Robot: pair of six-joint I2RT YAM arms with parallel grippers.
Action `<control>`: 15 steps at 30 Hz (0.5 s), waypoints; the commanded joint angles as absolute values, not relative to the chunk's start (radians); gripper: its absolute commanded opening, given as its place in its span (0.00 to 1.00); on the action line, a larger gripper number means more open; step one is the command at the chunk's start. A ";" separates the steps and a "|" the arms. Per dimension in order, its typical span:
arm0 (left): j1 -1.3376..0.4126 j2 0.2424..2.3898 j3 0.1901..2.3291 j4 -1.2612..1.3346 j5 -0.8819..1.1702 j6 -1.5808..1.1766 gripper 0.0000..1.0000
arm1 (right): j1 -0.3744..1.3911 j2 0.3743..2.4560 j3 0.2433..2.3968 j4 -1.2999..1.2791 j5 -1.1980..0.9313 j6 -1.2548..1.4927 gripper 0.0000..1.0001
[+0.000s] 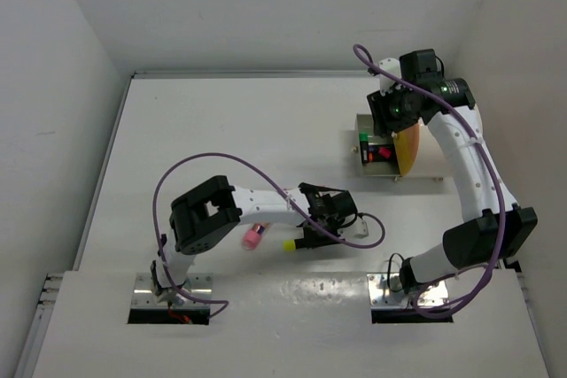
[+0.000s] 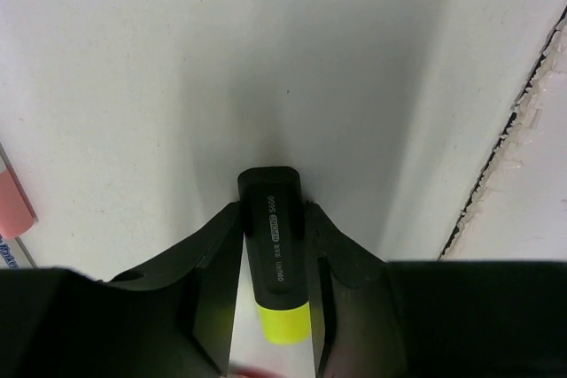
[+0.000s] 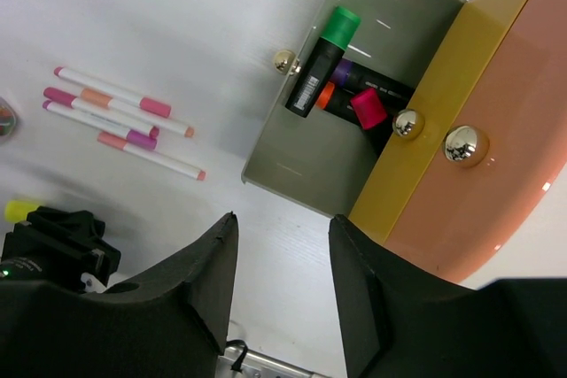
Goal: Sort the stationery into containers
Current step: Pick up the pen from the corner of the board.
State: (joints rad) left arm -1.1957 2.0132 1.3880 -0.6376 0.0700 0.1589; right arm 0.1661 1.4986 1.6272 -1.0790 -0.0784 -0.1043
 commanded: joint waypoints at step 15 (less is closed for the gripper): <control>-1.103 1.718 1.514 -0.519 0.234 0.039 0.00 | 0.170 1.447 1.712 -0.974 -0.160 -0.023 0.44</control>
